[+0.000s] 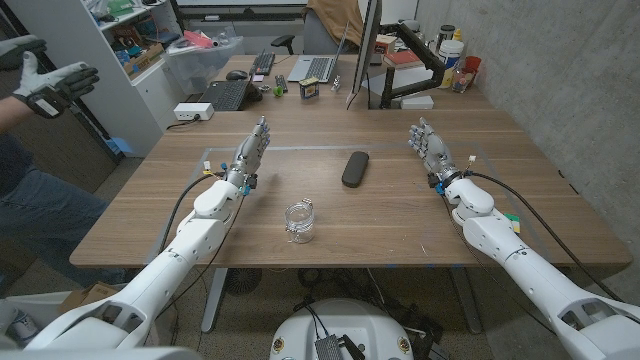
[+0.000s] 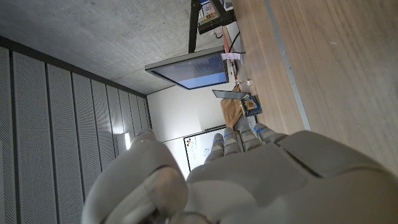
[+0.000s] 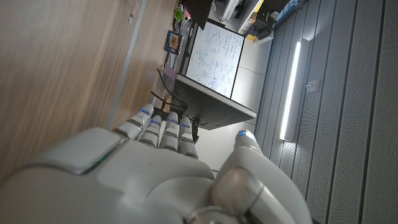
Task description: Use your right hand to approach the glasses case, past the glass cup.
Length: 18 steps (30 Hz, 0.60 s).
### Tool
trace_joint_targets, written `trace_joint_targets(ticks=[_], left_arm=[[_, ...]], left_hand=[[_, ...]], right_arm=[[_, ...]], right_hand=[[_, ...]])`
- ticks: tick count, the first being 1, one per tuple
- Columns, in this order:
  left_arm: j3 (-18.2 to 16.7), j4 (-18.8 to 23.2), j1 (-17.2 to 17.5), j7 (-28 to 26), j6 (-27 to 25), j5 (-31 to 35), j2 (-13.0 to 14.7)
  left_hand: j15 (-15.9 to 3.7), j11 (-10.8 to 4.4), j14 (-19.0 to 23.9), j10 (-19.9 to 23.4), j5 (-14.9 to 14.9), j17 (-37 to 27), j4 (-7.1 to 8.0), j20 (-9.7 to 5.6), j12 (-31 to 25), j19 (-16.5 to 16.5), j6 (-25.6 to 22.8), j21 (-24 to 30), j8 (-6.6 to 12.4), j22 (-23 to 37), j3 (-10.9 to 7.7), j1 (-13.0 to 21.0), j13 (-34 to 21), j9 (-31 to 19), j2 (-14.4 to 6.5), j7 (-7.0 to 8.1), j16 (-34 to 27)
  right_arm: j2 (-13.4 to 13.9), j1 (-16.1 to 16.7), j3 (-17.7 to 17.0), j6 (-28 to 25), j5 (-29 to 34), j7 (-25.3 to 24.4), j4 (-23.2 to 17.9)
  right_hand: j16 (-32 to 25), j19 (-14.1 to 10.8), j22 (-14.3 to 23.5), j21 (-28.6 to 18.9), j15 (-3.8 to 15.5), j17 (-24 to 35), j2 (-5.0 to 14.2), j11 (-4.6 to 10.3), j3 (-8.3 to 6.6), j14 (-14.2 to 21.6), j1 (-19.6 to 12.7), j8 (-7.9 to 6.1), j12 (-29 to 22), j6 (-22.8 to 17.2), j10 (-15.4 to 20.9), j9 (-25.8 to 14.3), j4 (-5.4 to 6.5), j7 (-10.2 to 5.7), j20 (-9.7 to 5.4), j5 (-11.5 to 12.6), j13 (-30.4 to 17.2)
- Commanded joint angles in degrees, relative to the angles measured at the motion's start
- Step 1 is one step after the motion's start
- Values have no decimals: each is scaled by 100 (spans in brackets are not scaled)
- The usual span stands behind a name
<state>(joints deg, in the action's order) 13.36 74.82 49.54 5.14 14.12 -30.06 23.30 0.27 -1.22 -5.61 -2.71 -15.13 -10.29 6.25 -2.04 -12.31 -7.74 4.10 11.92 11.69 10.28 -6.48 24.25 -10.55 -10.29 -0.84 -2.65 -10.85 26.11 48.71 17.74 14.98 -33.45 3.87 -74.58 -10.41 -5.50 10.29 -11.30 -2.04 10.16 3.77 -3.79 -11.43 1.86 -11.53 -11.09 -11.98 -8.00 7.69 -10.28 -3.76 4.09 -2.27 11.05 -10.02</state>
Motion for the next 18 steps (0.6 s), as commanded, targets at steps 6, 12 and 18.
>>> trace_joint_targets(ticks=[6,12,18], left_arm=[[-2107,145,156,1414,-621,2054,-1831],[-2476,142,86,1693,-664,2444,-2183],[-2704,133,23,1855,-687,2713,-2405]], left_hand=[[-27,12,-21,-1,-33,-28,2,-471,-32,-1,-19,27,36,7,-3,75,-20,-23,-22,-77,-22],[-19,5,-36,-12,-32,-28,0,-429,-21,-22,-18,15,29,7,0,77,-21,-23,-28,-71,-14],[-6,25,-42,-15,-31,-28,-2,-421,-13,-14,-25,15,23,7,3,81,-21,-23,-38,-70,-9]], right_arm=[[-1285,167,-1453,-543,1442,922,-42],[-1547,151,-1741,-619,1767,1138,-26],[-1712,111,-1941,-649,2003,1290,-1]], right_hand=[[-40,-45,21,-22,-4,21,23,-12,-35,43,-17,-31,-31,-62,55,-14,0,-1,-64,16,-22],[-37,-44,21,-22,-1,22,26,-16,-35,42,-19,-30,-29,-69,59,-14,-2,-6,-64,15,-22],[-37,-44,21,-22,-3,22,26,-13,-34,47,-20,-27,-29,-74,67,-15,-4,-11,-57,13,-23]])
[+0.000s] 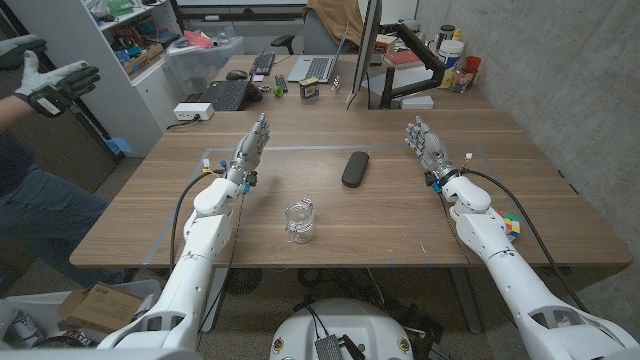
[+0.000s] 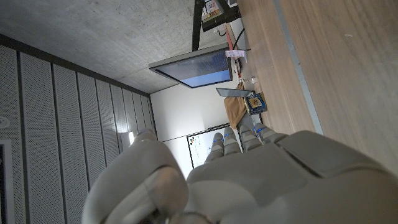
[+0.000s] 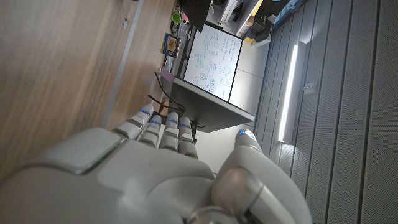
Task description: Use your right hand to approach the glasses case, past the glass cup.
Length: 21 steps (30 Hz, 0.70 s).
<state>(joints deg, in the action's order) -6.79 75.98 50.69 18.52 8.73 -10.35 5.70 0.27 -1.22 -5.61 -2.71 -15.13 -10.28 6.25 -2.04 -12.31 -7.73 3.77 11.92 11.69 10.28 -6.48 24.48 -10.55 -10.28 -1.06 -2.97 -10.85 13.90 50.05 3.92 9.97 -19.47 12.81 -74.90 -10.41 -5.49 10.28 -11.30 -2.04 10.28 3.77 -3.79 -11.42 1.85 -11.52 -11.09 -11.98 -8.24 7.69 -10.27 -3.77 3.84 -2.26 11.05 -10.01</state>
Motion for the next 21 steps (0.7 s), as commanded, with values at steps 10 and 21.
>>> trace_joint_targets(ticks=[10,21], left_arm=[[-913,-18,-175,708,-126,966,-837],[-1037,-102,-265,834,-141,1089,-911]], left_hand=[[-9,21,-41,-9,-28,-28,-7,-432,-5,-10,-5,10,16,8,9,64,-22,-25,-29,-44,-7],[-7,17,-35,-6,-25,-29,-10,-402,3,-19,-11,1,8,8,15,67,-23,-26,-41,-42,-7]], right_arm=[[-641,-66,-753,-200,878,525,34],[-735,-146,-829,-164,1067,590,106]], right_hand=[[-34,-33,23,-17,-16,12,30,-16,-34,48,-24,-21,-21,-54,64,-17,-9,-2,-48,11,-25],[-34,-30,23,-16,-20,13,32,-6,-33,59,-29,-17,-13,-61,60,-18,-15,-14,-33,9,-27]])
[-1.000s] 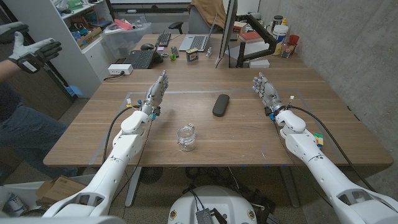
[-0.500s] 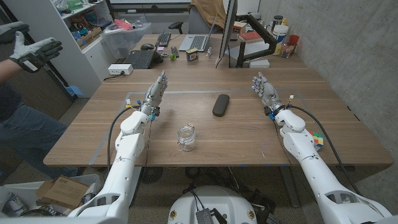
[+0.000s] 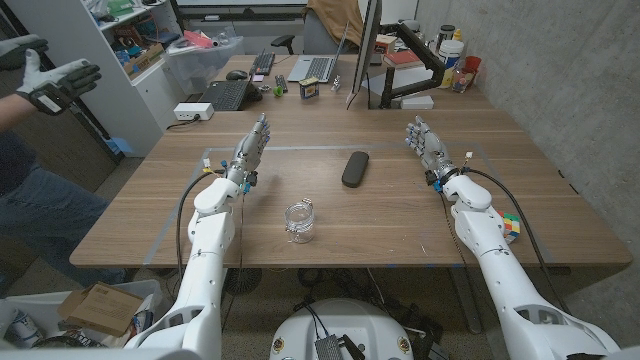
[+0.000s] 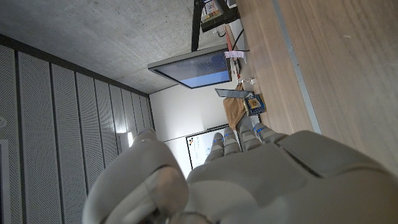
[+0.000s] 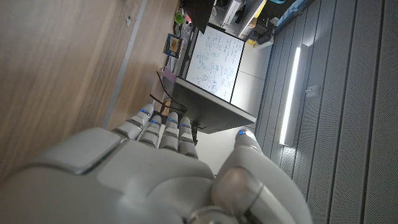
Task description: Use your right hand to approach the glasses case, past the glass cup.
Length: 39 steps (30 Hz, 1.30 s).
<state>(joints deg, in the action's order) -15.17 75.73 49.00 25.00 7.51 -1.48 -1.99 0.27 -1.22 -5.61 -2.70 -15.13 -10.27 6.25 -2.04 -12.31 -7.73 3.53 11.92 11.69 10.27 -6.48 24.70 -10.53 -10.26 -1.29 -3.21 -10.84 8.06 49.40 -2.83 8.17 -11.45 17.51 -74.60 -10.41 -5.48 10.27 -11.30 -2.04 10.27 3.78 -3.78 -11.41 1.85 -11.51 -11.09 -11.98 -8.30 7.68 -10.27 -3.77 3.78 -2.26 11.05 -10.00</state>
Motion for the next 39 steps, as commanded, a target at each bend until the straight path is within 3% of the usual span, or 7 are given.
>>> trace_joint_targets(ticks=[1,39], left_arm=[[-204,-74,-102,195,-19,212,-142],[-151,378,13,257,-275,380,-128]], left_hand=[[-8,13,-35,-3,-25,-30,-11,-398,2,-20,13,1,7,9,15,45,-24,-27,-19,-19,-7],[4,-4,-46,-1,-13,-32,-20,-325,27,-49,-30,-20,-8,12,45,51,-27,-31,-55,14,0]], right_arm=[[-160,-91,-163,29,268,128,94],[-71,-466,15,968,600,562,681]], right_hand=[[-34,-31,23,-17,-19,14,31,-12,-34,59,-31,-16,-12,-54,60,-19,-16,-8,-35,9,-27],[-32,-19,22,-13,4,19,22,58,-20,79,-36,-1,3,-57,58,-23,-36,-139,-3,7,-33]])
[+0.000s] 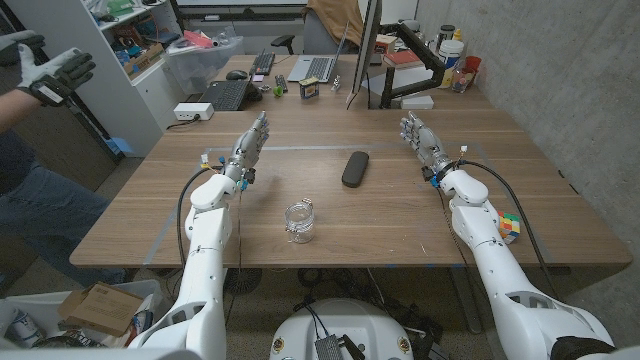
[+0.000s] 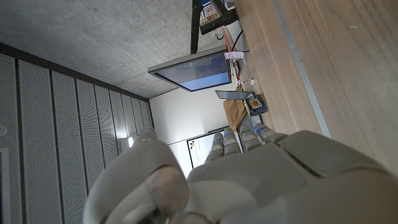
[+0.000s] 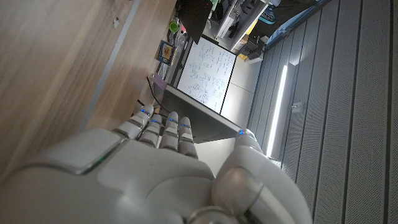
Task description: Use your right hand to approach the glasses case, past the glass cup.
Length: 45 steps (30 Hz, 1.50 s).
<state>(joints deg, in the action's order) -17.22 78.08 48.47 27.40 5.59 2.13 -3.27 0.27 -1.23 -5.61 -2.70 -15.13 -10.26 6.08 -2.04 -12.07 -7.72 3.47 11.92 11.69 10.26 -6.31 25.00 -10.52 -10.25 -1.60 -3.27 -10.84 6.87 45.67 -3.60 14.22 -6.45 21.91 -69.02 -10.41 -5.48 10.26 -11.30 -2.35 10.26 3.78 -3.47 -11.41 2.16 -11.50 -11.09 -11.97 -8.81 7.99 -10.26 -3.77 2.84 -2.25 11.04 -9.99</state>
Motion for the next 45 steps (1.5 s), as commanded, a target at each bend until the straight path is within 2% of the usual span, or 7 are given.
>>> trace_joint_targets(ticks=[1,10,20,31,37,45], left_arm=[[59,149,72,21,-81,23,4],[59,248,129,-11,-74,7,2],[66,258,154,0,-34,-42,1],[58,241,158,33,-13,-79,15],[53,244,154,48,-13,-89,32],[76,218,135,79,-23,-78,50]], left_hand=[[2,-10,-44,3,-12,-34,-4,-323,3,-52,-24,-21,-9,13,29,21,-28,-32,-26,17,-1],[-6,-3,-44,-2,-9,-34,-6,-311,9,-57,-35,-24,-11,14,37,22,-28,-33,-32,23,-1],[-12,13,-38,-2,-5,-34,-9,-297,14,-54,-42,-24,-15,14,46,24,-29,-33,-40,18,-3],[3,0,5,29,-2,-35,-12,-276,6,-25,-73,-14,-9,14,55,25,-29,-34,-46,16,-18],[2,-8,7,42,0,-35,-14,-267,4,-40,-74,-21,-13,14,60,26,-29,-34,-49,16,-17],[17,-1,17,48,2,-36,-16,-256,6,-51,-73,-26,-18,14,68,27,-30,-34,-55,21,-18]], right_arm=[[58,-97,103,396,111,136,126],[109,-99,171,694,228,121,128],[216,-130,316,996,489,44,148],[248,-256,439,1413,601,2,426],[286,-264,500,1594,754,-123,446],[326,-253,548,1684,862,-239,423]], right_hand=[[-33,-19,24,-13,41,20,20,32,-20,52,-37,-2,2,-11,31,-24,-37,-55,-6,8,-35],[-40,-20,23,-13,65,20,8,61,-12,78,-38,-13,-11,-48,70,-25,-45,-123,-3,13,-37],[-46,-16,22,-11,77,20,-1,65,-6,108,-40,-30,-25,-106,113,-26,-53,-115,-4,19,-40],[-57,-17,22,-12,105,21,-21,82,8,154,-34,-34,-34,-136,146,-27,-60,-146,-4,27,-42],[-65,-16,22,-11,109,27,-43,98,32,179,-2,-30,-34,-142,155,-27,-50,-182,-3,30,-43],[-64,-6,22,-8,116,30,-61,118,50,186,21,-25,-32,-141,155,-27,-44,-204,5,34,-44]])
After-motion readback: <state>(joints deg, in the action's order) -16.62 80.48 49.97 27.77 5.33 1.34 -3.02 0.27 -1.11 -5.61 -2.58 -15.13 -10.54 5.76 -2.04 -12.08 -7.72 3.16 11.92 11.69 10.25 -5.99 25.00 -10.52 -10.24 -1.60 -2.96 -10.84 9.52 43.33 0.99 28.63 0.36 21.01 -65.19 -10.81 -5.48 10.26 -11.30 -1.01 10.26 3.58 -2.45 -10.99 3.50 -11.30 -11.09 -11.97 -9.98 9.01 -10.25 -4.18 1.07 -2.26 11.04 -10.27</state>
